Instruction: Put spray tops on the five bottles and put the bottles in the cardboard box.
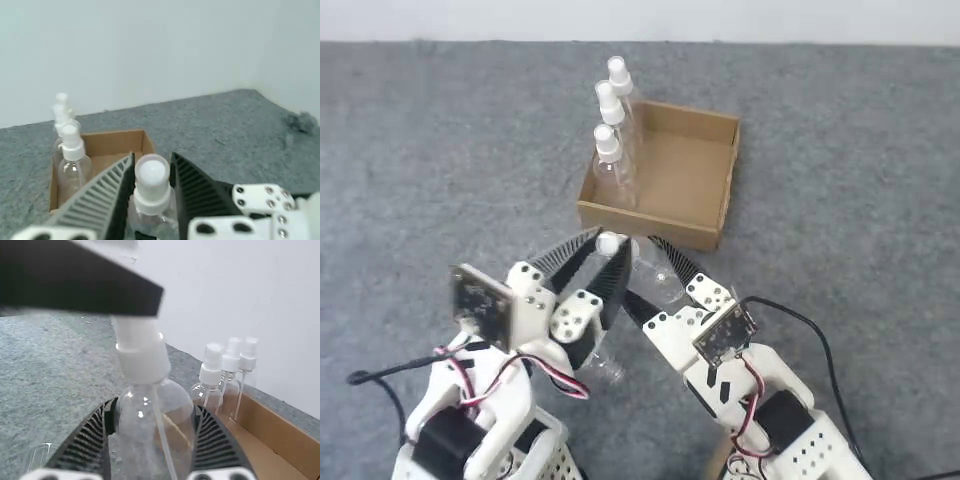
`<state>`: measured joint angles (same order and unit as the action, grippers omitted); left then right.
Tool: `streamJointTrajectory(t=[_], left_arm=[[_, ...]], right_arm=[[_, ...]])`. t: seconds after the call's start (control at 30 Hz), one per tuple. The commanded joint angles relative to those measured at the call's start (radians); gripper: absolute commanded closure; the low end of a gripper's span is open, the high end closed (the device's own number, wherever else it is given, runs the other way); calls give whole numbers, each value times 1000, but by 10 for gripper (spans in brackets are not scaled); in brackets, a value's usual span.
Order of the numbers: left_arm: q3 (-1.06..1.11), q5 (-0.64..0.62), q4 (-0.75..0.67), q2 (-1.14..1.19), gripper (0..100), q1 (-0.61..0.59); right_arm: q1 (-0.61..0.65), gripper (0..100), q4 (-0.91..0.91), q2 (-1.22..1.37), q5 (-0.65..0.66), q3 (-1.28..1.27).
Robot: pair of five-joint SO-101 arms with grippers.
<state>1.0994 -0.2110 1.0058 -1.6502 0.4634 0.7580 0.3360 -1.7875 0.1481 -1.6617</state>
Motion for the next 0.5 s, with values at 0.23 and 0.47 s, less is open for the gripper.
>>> streamJointTrajectory(t=[0.23, 0.47], left_arm=[[15, 46, -9, -2, 906, 35], [7, 55, 54, -2, 906, 109]], right_arm=[[-5, 992, 67, -10, 9, -21], [-7, 992, 45, -10, 9, -21]])
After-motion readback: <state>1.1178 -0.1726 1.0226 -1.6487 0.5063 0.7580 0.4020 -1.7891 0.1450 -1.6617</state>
